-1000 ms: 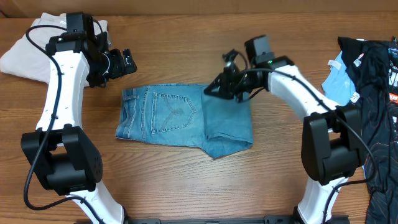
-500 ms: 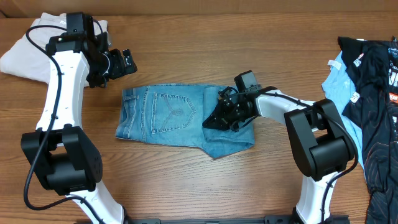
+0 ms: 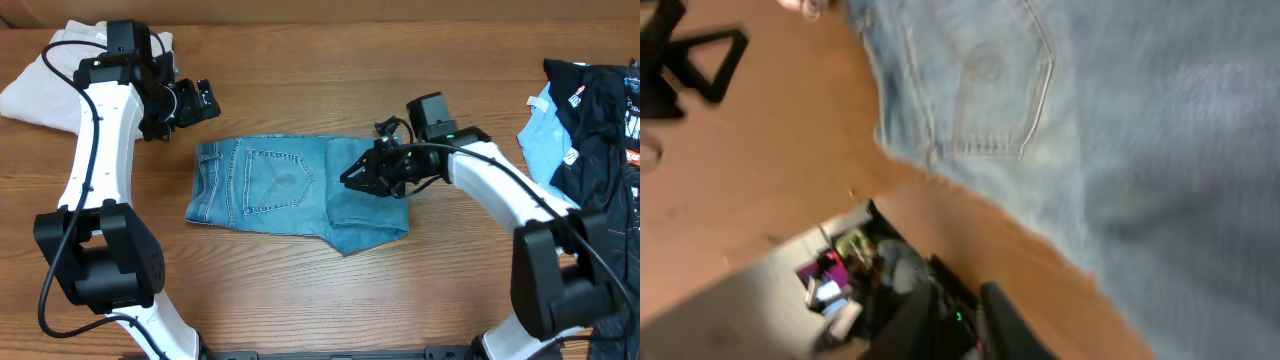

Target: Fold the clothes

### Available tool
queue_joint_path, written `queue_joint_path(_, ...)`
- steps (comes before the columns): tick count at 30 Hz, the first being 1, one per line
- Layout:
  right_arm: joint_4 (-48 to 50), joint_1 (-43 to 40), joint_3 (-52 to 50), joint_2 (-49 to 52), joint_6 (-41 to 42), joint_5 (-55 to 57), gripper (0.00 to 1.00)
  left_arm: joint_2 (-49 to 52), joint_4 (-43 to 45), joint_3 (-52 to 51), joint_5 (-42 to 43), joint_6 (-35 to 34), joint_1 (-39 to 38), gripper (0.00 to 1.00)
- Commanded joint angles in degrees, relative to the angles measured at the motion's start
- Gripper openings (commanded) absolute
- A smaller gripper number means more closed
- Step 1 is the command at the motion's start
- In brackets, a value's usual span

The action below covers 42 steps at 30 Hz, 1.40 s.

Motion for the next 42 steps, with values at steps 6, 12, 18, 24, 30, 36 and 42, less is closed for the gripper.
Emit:
queue_joint_path(6,-2.3,0.9,-5.4,0.2,-3.5,3.7,0.27,0.6,0.3,1.0,-0.8,1.3,-0.8,1.0)
queue_joint_path(12,3.7,0.8,-13.0,0.3,-1.3,3.9,0.29,0.6,0.2,1.0,-0.7,1.3,-0.8,1.0)
queue_joint_path(18,6.0,-0.3,-16.4,0.3,0.1,4.3,0.1,0.6,0.2,1.0,-0.7,1.3,-0.8,1.0)
queue_joint_path(24,4.8,-2.0,-14.0,-0.7,1.7,4.5,0.04,0.6,0.2,1.0,-0.7,1.3,-0.8,1.0)
queue_joint_path(30,2.4,-2.1,-7.0,-7.9,1.2,4.4,0.04,0.6,0.2,1.0,-0.7,1.3,-0.8,1.0)
queue_joint_path(36,2.2,-2.0,-5.3,-9.1,1.0,7.0,0.13,0.6,0.4,1.0,-0.7,1.3,-0.8,1.0)
queue_joint_path(42,2.6,-0.8,-7.4,-4.4,1.0,7.7,0.13,0.6,0.5,1.0,-0.7,1.3,-0.8,1.0)
